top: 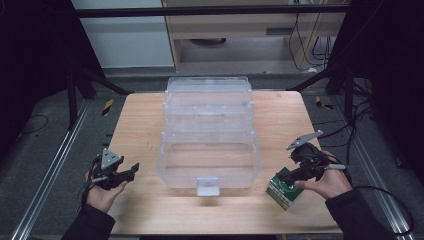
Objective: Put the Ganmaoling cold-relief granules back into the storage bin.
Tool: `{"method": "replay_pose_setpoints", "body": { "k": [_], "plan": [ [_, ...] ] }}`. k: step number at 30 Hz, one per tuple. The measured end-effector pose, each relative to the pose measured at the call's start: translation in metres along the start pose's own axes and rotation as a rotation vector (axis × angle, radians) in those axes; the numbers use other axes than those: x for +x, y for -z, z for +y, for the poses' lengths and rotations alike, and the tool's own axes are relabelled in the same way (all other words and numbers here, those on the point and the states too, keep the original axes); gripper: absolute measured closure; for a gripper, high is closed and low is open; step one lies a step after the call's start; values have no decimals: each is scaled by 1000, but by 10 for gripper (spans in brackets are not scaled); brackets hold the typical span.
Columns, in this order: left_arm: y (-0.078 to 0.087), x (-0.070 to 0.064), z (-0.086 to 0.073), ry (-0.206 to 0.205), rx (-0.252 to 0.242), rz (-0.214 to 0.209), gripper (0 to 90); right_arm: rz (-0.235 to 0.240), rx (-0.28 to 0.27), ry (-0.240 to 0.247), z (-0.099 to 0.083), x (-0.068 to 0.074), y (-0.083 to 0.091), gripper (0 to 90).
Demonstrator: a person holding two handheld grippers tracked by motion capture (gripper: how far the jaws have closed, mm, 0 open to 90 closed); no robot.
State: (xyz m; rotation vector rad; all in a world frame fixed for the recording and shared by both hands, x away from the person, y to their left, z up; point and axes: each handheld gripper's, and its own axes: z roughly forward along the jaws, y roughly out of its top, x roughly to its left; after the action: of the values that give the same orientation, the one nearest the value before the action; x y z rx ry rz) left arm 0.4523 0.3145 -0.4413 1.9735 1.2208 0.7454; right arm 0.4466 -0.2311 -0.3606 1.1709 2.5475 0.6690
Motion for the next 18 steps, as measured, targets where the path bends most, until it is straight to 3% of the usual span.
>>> {"method": "replay_pose_setpoints", "body": {
  "k": [18],
  "plan": [
    [-2,-1,-1,-6,11,-11,355,38,161,29,-9,0,-22,73]
  ]
}}
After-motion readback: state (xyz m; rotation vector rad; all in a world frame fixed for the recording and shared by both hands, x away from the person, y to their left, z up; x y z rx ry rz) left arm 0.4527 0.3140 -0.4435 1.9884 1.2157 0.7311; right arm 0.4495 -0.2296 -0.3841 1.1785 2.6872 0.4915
